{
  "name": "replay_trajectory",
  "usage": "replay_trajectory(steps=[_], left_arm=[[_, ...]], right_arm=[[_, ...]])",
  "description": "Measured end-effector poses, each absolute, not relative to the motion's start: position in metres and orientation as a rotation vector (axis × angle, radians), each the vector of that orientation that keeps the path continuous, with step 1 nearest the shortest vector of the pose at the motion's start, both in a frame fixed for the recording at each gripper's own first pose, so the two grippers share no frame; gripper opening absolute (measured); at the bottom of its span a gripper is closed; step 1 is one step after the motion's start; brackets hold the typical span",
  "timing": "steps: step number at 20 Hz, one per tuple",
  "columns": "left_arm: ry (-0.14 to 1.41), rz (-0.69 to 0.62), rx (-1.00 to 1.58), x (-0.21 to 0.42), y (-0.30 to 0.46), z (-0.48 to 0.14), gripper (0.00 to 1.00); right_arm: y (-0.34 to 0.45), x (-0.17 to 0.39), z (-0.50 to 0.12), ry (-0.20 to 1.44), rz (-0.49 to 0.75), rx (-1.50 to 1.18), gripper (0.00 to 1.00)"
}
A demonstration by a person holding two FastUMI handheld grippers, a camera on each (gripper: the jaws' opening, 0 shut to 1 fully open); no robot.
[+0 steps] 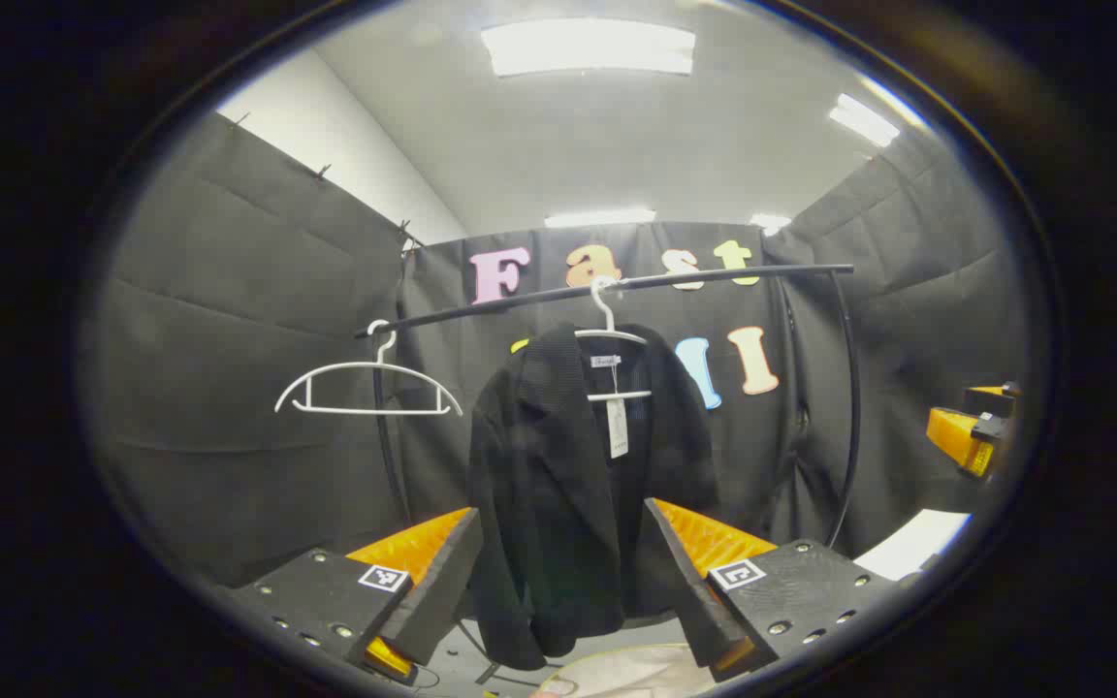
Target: Grasp the clothes on the hanger with both hands and then place them into the laundry hamper below.
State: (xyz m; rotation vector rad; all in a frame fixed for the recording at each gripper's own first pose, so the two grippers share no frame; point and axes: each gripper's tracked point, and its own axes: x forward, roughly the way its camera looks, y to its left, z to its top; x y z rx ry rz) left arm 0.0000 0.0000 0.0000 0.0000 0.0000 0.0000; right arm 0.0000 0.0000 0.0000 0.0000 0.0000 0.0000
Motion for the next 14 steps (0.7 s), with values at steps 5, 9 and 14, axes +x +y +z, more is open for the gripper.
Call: replay_trajectory(steps=[5,9,14], left_arm=[[0.005,0.001,0.0,0.006,0.0,-0.004,0.97],[0.006,0.002,0.005,0.011,0.002,-0.005,0.97],[0.003,-0.004,0.01,0.017,0.004,-0.005,0.97]], right_arm=[[0.003,0.006,-0.002,0.002,0.001,-0.009,0.99],[0.005,0.009,-0.004,0.003,-0.005,0.001,0.97],[0.013,0.014,-0.006,0.01,-0.002,0.008,0.99]])
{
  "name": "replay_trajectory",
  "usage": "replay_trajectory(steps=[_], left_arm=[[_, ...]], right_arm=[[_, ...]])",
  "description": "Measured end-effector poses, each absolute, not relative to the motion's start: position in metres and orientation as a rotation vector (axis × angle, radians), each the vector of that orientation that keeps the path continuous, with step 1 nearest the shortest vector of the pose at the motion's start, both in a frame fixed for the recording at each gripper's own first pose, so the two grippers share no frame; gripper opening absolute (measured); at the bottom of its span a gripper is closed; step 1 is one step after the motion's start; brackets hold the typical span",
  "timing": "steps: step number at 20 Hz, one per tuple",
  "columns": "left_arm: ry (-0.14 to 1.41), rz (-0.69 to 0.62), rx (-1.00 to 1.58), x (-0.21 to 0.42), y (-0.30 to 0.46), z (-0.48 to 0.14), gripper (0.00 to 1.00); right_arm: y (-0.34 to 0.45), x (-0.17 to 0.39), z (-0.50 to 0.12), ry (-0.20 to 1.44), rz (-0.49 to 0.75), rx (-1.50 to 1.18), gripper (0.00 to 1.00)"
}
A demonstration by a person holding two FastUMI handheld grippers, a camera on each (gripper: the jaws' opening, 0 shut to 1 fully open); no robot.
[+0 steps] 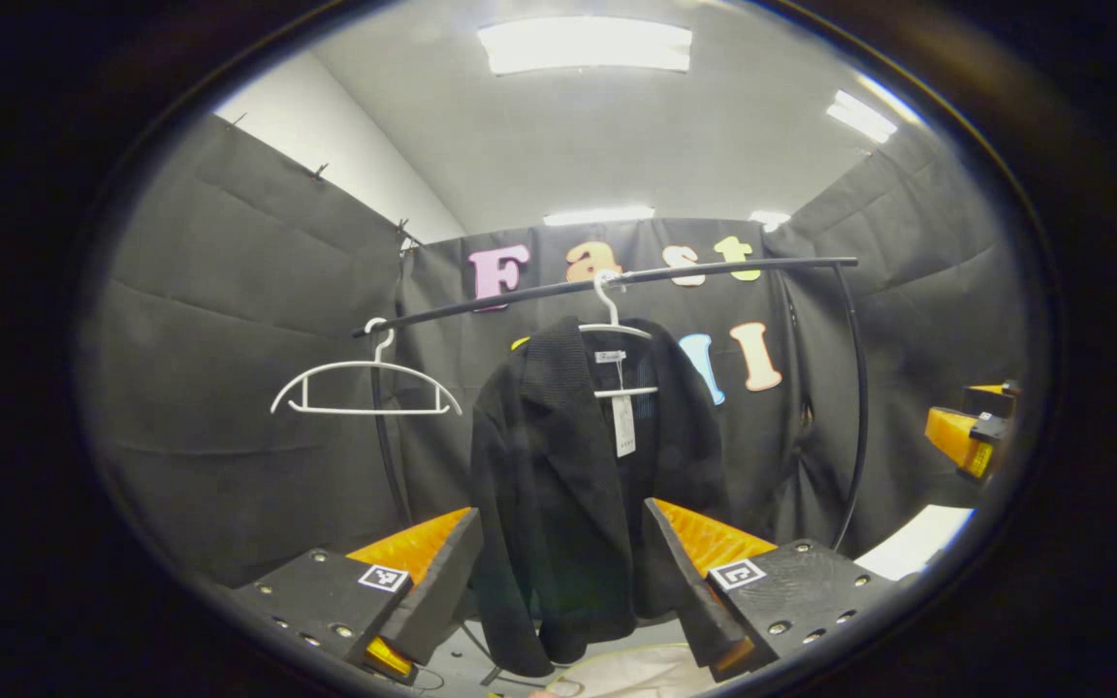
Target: Grasp the clothes on the hanger with both hands and then place them into the laundry hamper below.
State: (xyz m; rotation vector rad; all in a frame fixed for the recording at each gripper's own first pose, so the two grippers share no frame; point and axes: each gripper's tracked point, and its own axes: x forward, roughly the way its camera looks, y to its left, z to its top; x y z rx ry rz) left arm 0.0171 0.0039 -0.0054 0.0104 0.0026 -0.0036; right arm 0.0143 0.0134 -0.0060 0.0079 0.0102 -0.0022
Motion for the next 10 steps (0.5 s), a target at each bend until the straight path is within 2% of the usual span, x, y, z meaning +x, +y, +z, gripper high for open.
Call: replay_trajectory(steps=[10], left_arm=[[0.003,-0.04,-0.022,0.039,0.01,-0.011,0.97]], right_arm=[[0.065,0.039,0.008,-0.019,0.071,0.047,0.97]])
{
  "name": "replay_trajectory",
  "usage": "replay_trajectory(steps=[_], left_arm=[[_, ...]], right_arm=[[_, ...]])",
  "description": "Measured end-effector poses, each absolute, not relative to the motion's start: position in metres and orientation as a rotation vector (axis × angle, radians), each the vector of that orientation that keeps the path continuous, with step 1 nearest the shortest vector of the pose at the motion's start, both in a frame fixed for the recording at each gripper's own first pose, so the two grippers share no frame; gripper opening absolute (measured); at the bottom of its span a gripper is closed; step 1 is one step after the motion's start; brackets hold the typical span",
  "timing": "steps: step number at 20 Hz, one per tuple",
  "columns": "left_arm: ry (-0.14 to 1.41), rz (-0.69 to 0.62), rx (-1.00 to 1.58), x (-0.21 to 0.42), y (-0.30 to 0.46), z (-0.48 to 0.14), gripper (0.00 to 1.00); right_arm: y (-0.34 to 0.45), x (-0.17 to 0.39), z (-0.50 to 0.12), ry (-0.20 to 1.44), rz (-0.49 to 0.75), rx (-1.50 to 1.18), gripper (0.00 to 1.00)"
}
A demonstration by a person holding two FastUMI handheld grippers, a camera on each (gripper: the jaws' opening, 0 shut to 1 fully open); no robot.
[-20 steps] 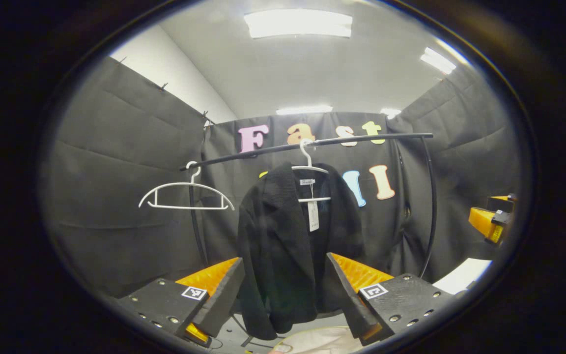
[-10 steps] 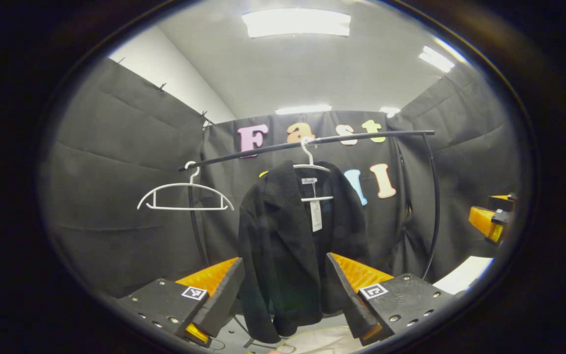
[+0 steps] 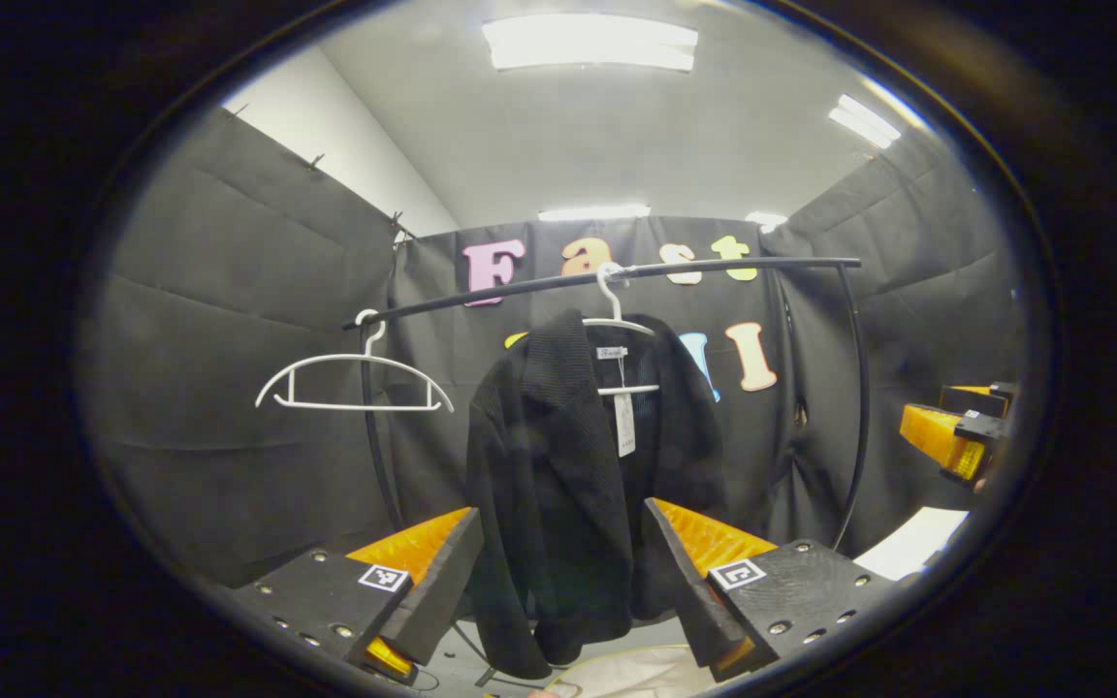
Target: Grasp the clothes on the hanger with both hands and then place them into the laundry hamper below.
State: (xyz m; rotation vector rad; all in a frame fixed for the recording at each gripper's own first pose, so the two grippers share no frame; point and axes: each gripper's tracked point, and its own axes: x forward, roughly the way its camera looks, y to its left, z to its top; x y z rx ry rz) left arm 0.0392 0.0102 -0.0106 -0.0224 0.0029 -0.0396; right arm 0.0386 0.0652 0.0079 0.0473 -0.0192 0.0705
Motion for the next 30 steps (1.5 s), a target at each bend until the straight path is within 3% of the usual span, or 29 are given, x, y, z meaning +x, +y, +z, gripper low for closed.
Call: replay_trajectory(steps=[7,17,30], left_arm=[[-0.023,-0.028,-0.008,0.064,-0.004,0.005,0.96],[-0.031,0.081,0.038,0.116,-0.033,0.016,0.97],[-0.015,0.247,0.098,0.184,-0.033,0.012,0.96]], right_arm=[[0.096,0.086,0.013,-0.017,0.171,0.09,0.99],[0.128,0.174,0.008,-0.021,0.335,0.117,0.98],[0.191,0.246,0.015,-0.05,0.511,0.112,0.97]])
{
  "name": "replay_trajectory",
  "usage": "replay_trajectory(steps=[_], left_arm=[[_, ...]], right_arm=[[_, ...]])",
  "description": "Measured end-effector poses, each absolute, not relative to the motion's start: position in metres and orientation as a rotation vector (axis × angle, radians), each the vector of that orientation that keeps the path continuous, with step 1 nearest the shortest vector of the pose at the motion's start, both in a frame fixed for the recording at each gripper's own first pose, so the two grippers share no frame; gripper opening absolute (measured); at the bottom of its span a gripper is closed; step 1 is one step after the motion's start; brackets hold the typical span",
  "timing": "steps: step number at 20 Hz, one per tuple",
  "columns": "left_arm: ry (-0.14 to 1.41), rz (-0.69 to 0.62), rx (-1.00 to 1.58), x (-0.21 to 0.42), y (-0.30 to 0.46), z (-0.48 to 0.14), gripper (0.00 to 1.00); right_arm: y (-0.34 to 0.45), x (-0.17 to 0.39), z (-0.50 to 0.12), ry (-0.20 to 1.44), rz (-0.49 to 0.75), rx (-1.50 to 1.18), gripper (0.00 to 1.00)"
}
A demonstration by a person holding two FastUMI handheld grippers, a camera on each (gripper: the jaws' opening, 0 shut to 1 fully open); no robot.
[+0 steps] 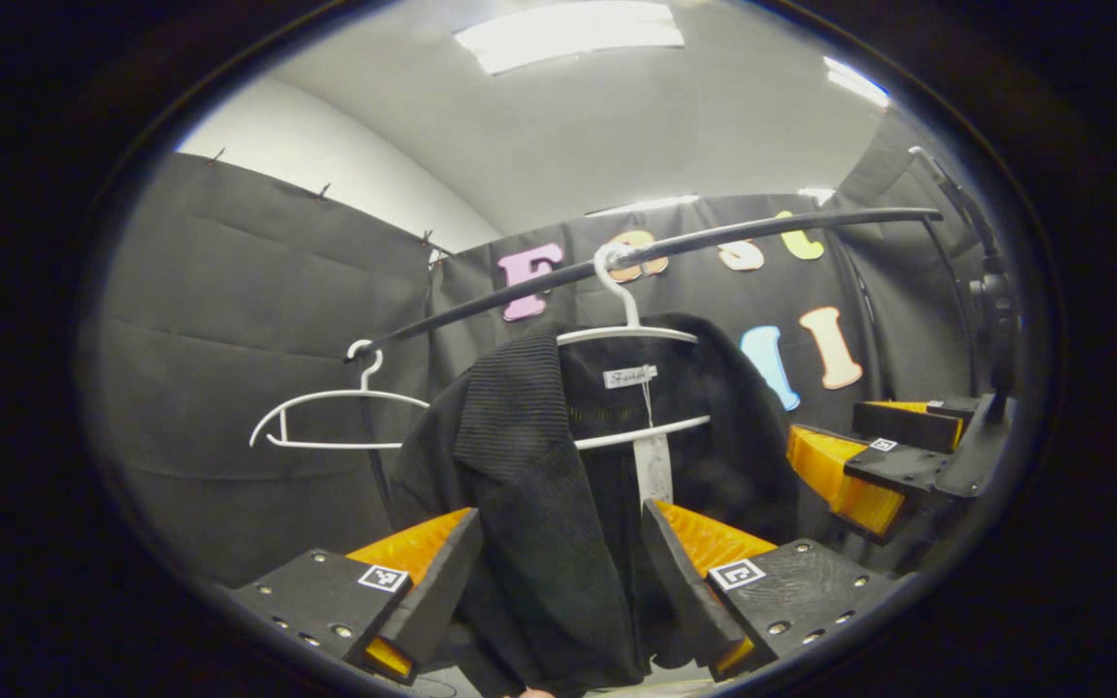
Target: Grasp the clothes on the hanger with both hands and then place them into the laundry hamper below.
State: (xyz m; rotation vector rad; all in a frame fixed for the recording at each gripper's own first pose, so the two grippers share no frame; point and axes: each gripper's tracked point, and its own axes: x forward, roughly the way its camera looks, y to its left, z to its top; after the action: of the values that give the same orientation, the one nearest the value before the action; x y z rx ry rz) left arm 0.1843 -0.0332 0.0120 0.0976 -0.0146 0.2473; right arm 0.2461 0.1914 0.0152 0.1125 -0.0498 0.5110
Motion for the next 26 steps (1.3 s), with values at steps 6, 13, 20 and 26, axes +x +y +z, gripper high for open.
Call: replay_trajectory(steps=[6,13,20,26], left_arm=[[0.002,0.314,0.101,0.219,-0.022,-0.001,0.97],[0.043,0.381,0.081,0.235,-0.007,-0.018,0.96],[0.063,0.411,0.116,0.246,-0.006,-0.022,0.94],[0.085,0.439,0.123,0.254,0.008,-0.029,0.72]], right_arm=[[0.208,0.266,0.009,-0.032,0.577,0.132,0.97],[0.237,0.296,-0.009,0.047,0.608,0.134,0.97],[0.257,0.31,-0.001,0.037,0.6,0.2,0.97],[0.258,0.318,-0.004,0.065,0.561,0.199,0.58]])
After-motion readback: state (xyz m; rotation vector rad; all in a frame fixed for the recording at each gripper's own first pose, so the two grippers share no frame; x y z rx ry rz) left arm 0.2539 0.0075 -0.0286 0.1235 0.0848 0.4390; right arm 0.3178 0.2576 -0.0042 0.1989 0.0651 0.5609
